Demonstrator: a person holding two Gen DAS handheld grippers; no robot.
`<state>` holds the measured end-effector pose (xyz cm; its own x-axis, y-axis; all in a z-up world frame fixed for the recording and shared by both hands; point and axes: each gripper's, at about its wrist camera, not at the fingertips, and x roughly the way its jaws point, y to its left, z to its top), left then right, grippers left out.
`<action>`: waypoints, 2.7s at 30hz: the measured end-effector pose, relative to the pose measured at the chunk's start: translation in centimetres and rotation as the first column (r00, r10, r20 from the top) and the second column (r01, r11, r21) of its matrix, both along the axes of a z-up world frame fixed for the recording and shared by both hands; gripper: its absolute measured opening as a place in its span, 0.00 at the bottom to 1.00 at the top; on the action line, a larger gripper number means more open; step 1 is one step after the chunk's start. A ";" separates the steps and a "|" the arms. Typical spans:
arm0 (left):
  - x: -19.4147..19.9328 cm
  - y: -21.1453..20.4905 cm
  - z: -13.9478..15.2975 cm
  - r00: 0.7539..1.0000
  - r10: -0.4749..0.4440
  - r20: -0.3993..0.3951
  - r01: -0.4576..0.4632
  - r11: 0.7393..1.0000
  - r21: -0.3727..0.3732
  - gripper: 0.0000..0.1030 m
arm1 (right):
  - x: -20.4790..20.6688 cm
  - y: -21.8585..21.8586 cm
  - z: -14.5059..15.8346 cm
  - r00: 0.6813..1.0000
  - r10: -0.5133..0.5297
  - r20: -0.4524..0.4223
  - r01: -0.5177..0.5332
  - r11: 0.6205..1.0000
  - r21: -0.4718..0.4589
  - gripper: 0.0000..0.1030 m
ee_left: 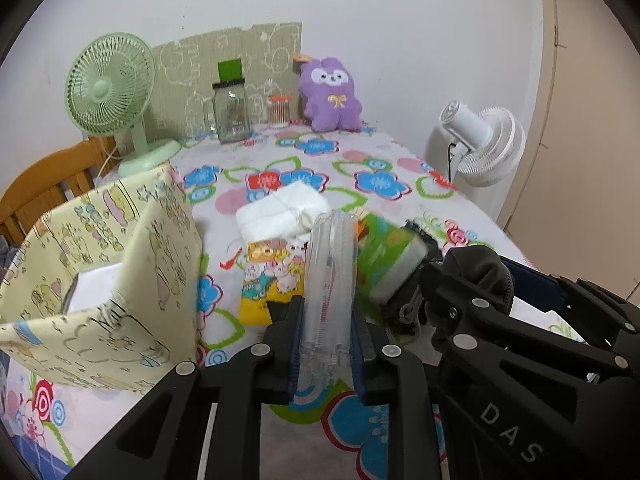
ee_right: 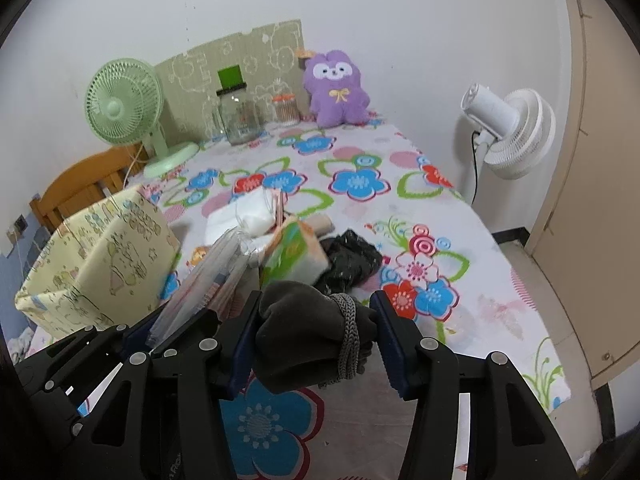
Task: Organize soft objects
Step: 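Grasp the clear plastic tube with the left tool while the right tool grasps the grey knit sock, then carry the tube with the left tool while the right tool carries the sock toward the fabric box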
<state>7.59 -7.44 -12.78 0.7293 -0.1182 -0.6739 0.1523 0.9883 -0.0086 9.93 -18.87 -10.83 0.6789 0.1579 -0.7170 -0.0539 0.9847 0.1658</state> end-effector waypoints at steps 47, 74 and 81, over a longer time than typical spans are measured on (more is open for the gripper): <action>1.2 8.5 8.5 0.991 0.087 0.103 -0.092 0.995 0.044 0.19 | 2.6 10.1 9.8 0.979 0.147 0.145 -0.138 0.988 -0.069 0.55; 4.2 17.9 5.2 0.975 0.222 0.019 -0.223 0.972 0.072 0.23 | 6.9 20.5 6.5 0.952 0.296 0.075 -0.292 0.954 -0.067 0.55; 5.5 19.7 2.9 0.970 0.239 -0.051 -0.235 0.969 0.070 0.34 | 8.2 21.8 4.3 0.954 0.301 0.016 -0.299 0.952 -0.069 0.54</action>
